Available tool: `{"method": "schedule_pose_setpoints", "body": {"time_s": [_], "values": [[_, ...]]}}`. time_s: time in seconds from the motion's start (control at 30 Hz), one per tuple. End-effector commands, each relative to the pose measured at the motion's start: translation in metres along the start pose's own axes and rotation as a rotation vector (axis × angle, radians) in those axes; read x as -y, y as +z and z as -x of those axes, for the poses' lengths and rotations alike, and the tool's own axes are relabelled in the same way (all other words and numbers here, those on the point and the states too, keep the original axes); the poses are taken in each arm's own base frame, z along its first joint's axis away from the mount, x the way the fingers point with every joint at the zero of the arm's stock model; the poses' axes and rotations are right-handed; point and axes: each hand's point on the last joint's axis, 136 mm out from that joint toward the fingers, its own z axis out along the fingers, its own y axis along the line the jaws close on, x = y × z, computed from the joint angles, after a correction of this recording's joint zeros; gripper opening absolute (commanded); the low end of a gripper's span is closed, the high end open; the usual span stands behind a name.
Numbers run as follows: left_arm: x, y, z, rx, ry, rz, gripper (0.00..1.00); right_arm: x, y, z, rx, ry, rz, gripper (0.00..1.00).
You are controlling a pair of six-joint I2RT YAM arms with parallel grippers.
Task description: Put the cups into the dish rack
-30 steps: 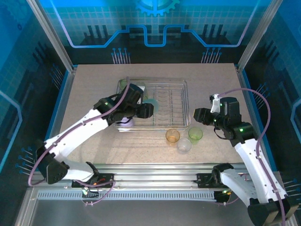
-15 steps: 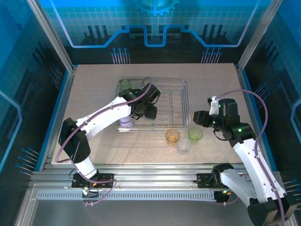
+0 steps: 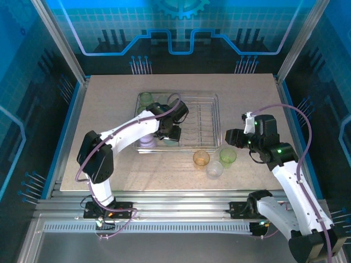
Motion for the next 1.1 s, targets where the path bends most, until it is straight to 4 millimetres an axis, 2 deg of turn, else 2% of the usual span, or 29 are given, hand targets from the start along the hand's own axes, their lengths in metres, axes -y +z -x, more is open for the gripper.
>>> {"method": "schedule_pose_setpoints", "body": {"time_s": [0.0, 0.33, 0.47, 0.53, 0.87, 0.9, 0.93, 1.07], "values": [[-0.002, 0.005, -0.003, -0.036, -0.004, -0.005, 0.17, 0.005, -0.001, 0.004, 0.012, 0.001, -0.019, 0.49], [-0.005, 0.025, -0.007, -0.062, -0.021, -0.02, 0.36, 0.004, -0.001, 0.005, 0.008, 0.0, -0.013, 0.49], [-0.007, 0.029, -0.008, -0.071, -0.018, -0.01, 0.52, 0.004, -0.001, 0.004, 0.007, 0.001, -0.01, 0.5], [-0.008, 0.03, -0.009, -0.073, -0.017, -0.007, 0.56, 0.004, -0.001, 0.004, 0.007, 0.0, -0.012, 0.5], [-0.012, 0.034, -0.013, -0.092, -0.011, 0.02, 0.66, 0.005, 0.0, 0.003, 0.002, 0.002, -0.015, 0.5], [-0.012, 0.034, -0.013, -0.092, -0.007, 0.022, 0.7, 0.005, 0.0, 0.002, 0.001, 0.001, -0.015, 0.5], [-0.012, 0.033, -0.012, -0.092, -0.006, 0.023, 0.98, 0.005, 0.0, 0.003, 0.002, 0.001, -0.015, 0.5], [-0.013, 0.033, -0.012, -0.094, -0.003, 0.028, 0.99, 0.005, 0.0, 0.002, 0.0, 0.001, -0.014, 0.5]]}}
